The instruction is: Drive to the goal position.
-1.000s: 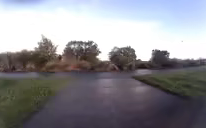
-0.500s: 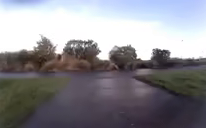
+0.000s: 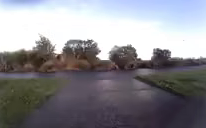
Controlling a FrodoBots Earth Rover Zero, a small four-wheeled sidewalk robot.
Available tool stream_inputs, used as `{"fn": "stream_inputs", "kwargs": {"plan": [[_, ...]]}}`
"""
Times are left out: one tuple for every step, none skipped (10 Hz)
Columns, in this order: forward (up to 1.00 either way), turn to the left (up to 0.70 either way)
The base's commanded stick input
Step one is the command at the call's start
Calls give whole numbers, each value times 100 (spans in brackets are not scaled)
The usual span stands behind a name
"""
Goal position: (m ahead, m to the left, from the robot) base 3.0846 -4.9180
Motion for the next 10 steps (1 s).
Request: {"fn": "stream_inputs", "kwargs": {"plan": [[45,0],[45,0],[45,0],[45,0],[45,0],[45,0],[45,0],[45,0],[45,0],[45,0]]}}
